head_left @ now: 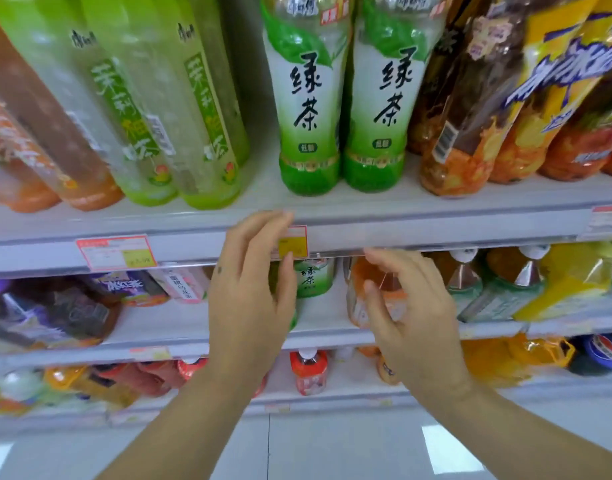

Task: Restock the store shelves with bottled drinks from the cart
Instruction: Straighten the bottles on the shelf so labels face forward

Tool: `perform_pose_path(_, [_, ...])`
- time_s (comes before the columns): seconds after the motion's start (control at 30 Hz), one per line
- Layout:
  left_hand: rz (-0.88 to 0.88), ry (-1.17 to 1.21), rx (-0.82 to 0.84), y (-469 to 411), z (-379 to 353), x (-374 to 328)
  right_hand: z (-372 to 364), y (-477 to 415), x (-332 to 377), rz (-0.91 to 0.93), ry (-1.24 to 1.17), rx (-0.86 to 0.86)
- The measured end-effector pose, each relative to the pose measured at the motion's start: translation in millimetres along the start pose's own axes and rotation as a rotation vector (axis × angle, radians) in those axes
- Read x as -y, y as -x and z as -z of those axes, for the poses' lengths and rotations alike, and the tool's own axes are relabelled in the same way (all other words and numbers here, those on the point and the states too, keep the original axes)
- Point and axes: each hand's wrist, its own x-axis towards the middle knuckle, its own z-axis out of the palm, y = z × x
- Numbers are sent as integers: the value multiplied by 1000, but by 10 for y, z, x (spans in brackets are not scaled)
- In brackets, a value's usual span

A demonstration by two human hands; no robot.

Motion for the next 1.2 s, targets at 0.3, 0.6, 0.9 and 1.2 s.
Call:
perform_pose_path(0.3, [414, -71, 242, 830, -69, 750, -792, 370, -304, -372, -57, 575])
perform_pose_path(0.6, [356, 85, 446, 846, -195, 1348, -1362, 81, -409, -140, 38, 503])
perform_pose_path(0.9, [52, 53, 370, 797, -425, 1726, -1461, 76, -536, -20, 65, 444])
perform_pose_path(1.2, [-98, 68, 269, 829, -577, 1921, -1550, 120, -637, 139, 73, 325])
